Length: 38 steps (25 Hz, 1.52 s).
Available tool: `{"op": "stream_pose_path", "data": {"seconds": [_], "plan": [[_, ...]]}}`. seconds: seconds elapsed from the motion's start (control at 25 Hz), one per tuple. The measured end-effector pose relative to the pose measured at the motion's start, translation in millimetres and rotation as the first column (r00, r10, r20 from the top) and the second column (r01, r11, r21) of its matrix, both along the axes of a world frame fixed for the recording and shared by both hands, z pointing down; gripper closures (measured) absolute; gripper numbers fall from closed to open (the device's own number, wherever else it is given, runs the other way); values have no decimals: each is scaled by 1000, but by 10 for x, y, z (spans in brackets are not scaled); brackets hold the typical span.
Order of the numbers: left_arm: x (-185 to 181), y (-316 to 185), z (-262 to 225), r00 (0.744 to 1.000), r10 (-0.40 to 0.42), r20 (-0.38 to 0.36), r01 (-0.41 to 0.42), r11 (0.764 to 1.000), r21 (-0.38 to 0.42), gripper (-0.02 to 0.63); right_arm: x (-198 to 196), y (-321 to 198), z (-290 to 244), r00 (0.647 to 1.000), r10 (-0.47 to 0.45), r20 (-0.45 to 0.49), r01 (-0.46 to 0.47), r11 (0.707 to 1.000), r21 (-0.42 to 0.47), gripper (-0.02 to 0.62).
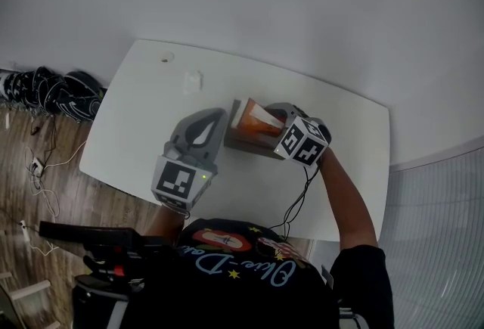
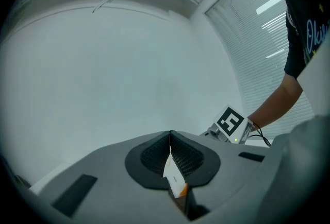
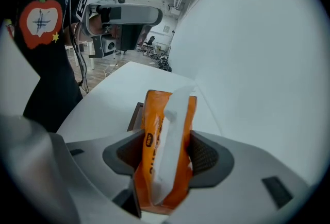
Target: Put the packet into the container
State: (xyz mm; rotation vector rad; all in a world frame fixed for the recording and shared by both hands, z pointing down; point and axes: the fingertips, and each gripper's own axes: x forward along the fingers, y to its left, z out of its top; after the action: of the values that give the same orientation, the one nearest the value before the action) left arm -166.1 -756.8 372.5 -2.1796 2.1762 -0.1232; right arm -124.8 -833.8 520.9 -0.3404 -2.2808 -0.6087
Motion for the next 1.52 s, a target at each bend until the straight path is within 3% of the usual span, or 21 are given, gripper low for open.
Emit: {"op": "stream_pose_path", "data": {"seconds": [0.36,0.84,1.24,1.52], "plan": [[-26,19,14,1000,-19,0,19,1000,-9,597,58,12,340,993,-13,-119,7,999,-49,339],[-82,4,52,999,-36,3,36,999,-6,597,14,-6,549,987,-8,-163,-4,997,-72,333],[-55,27,29,999,-41,3,41,999,-7,597,41,-60,571,988,32,-152,-47,994,-95,321],[-63,4,39,999,-40,7,40,999,-8,597,-75,-37,342,998,40,-49,-45,993,-111,321]]}}
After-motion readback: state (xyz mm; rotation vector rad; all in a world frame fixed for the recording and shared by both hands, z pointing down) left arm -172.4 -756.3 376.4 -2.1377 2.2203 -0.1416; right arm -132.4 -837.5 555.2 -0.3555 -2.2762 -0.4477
